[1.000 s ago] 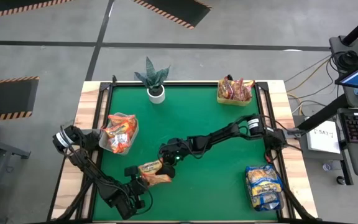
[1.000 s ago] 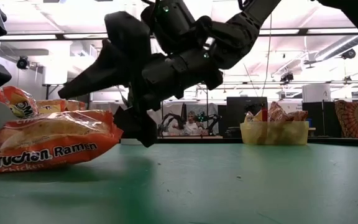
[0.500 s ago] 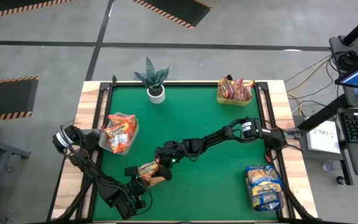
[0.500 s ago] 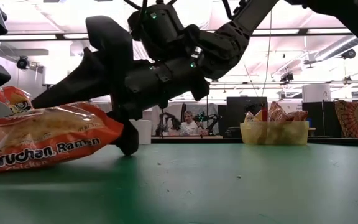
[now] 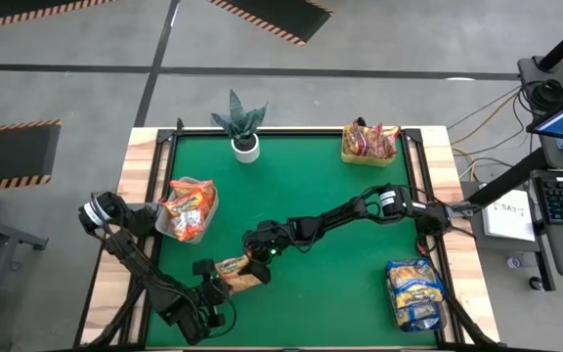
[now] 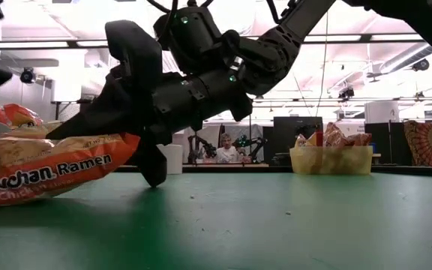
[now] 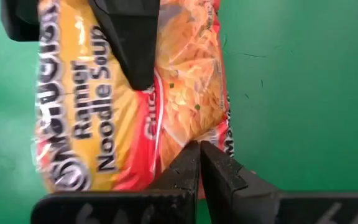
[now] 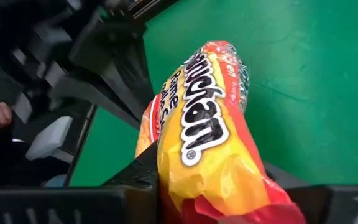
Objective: Sort Maruchan noodles
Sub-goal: Put the orange noodle pack into the white bin
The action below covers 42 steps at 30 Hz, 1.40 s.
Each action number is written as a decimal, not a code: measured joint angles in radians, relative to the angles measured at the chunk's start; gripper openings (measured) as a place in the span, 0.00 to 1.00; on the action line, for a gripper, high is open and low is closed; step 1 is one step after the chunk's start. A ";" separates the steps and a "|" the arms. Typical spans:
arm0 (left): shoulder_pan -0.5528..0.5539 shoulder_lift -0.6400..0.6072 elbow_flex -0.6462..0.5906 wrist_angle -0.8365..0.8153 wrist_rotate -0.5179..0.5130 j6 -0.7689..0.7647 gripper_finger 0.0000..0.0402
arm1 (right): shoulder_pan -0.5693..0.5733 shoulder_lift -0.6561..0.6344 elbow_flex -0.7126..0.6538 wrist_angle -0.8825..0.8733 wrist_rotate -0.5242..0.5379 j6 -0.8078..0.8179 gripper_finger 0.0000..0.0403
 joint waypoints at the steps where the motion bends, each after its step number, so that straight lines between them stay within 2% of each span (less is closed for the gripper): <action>1: -0.003 -0.011 0.000 -0.015 0.000 0.000 0.00 | -0.002 -0.003 0.000 -0.002 0.000 -0.007 0.26; 6: -0.031 -0.098 0.000 -0.080 -0.010 0.020 0.00 | -0.029 -0.016 -0.001 -0.007 0.000 -0.027 0.23; 8: -0.048 -0.150 0.000 -0.120 -0.058 0.020 0.00 | -0.045 -0.025 -0.001 -0.005 0.000 -0.041 0.24; 14: -0.107 -0.346 0.000 -0.196 -0.356 0.072 0.00 | -0.089 -0.076 -0.002 -0.006 0.013 -0.156 0.24; 18: -0.131 -0.471 0.000 -0.236 -0.590 0.134 0.00 | -0.121 -0.122 0.005 0.031 0.074 -0.247 0.24; 21: -0.132 -0.549 0.000 -0.251 -0.723 0.206 0.00 | -0.140 -0.130 0.044 0.038 0.165 -0.353 0.24; 25: -0.132 -0.633 0.000 -0.250 -0.857 0.314 0.00 | -0.147 -0.119 0.117 0.061 0.343 -0.545 0.24; 27: -0.131 -0.673 0.000 -0.250 -0.881 0.358 0.00 | -0.145 -0.116 0.138 0.068 0.383 -0.628 0.24; 30: -0.122 -0.739 0.000 -0.249 -0.881 0.407 0.00 | -0.149 -0.113 0.157 0.132 0.390 -0.696 0.24; 42: -0.116 -0.908 0.000 -0.249 -0.882 0.441 0.00 | -0.206 -0.059 0.223 0.251 0.374 -0.684 0.24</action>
